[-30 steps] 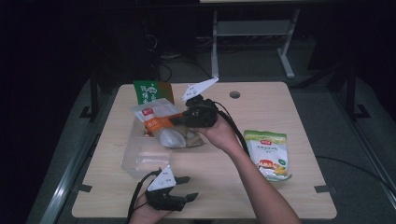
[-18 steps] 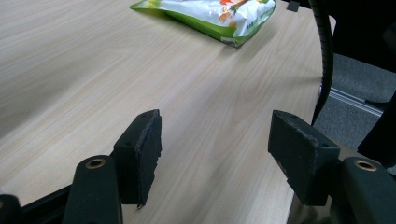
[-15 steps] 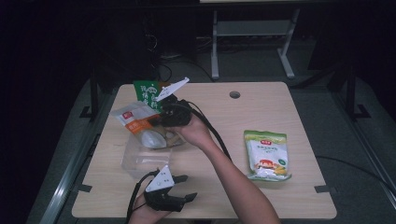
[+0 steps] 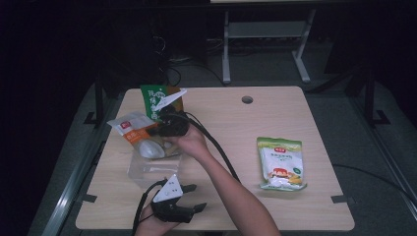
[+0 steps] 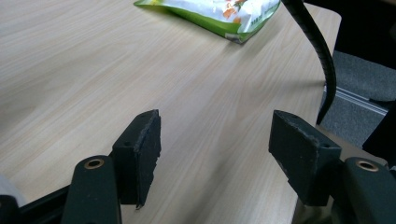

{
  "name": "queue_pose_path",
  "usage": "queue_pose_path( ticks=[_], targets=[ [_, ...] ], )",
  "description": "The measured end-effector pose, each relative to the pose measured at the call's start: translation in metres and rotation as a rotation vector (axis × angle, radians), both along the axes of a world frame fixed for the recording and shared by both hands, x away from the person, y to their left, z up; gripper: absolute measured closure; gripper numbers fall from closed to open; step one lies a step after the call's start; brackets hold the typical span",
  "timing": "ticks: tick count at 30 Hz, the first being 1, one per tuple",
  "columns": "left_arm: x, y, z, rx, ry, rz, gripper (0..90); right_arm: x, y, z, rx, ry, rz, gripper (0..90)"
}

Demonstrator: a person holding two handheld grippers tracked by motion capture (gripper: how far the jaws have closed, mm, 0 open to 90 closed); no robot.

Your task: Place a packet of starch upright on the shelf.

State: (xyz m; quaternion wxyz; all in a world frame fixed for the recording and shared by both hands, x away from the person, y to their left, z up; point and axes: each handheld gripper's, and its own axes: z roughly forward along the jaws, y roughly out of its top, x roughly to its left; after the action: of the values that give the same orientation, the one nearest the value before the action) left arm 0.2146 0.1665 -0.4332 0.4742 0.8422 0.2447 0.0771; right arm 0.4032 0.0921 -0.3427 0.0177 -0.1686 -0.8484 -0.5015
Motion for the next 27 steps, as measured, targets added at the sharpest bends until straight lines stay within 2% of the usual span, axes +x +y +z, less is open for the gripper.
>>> queue_pose_path(
  ticks=[4,9,12,13,16,17,19,20,21,22,23,24,27],
  targets=[
    [0.000,0.000,0.000,0.005,-0.001,-0.003,34.0,-0.002,0.000,-0.018,0.002,0.007,-0.044,90.0],
    [0.001,0.000,0.000,-0.003,0.005,0.005,33.9,-0.004,-0.005,-0.022,-0.002,0.007,-0.055,89.9],
    [0.002,0.001,0.000,-0.008,0.012,0.014,33.4,-0.007,-0.005,-0.020,-0.049,-0.027,-0.049,89.8],
    [0.002,0.001,0.000,-0.010,0.013,0.014,33.3,-0.008,-0.003,-0.018,-0.079,-0.042,-0.042,89.7],
    [0.001,0.001,0.000,-0.011,0.007,0.010,33.2,-0.009,-0.002,-0.016,-0.106,-0.049,-0.040,89.6],
    [0.001,0.000,0.001,-0.007,0.008,0.007,33.2,-0.009,0.000,-0.014,-0.147,-0.061,-0.036,89.0],
    [0.001,0.000,0.001,-0.005,0.002,0.003,33.2,-0.008,0.003,-0.013,-0.197,-0.064,-0.027,87.2],
    [0.001,0.000,0.001,-0.005,0.002,0.003,33.2,-0.008,0.003,-0.013,-0.197,-0.064,-0.027,87.2],
    [0.002,0.000,0.001,-0.003,0.002,0.003,33.2,-0.006,0.007,-0.013,-0.257,-0.091,-0.021,84.7],
    [0.002,0.000,0.001,-0.003,0.002,0.003,33.2,-0.006,0.007,-0.013,-0.257,-0.091,-0.021,84.7],
    [0.002,0.000,0.001,-0.006,0.001,0.002,33.2,-0.005,0.010,-0.016,-0.279,-0.062,-0.005,84.5],
    [0.002,0.000,0.001,-0.006,0.001,0.002,33.2,-0.004,0.010,-0.018,-0.287,-0.051,-0.009,83.9],
    [0.002,0.000,0.001,-0.008,0.003,0.000,33.2,-0.001,0.011,-0.021,-0.292,-0.038,-0.008,83.7]
  ],
)
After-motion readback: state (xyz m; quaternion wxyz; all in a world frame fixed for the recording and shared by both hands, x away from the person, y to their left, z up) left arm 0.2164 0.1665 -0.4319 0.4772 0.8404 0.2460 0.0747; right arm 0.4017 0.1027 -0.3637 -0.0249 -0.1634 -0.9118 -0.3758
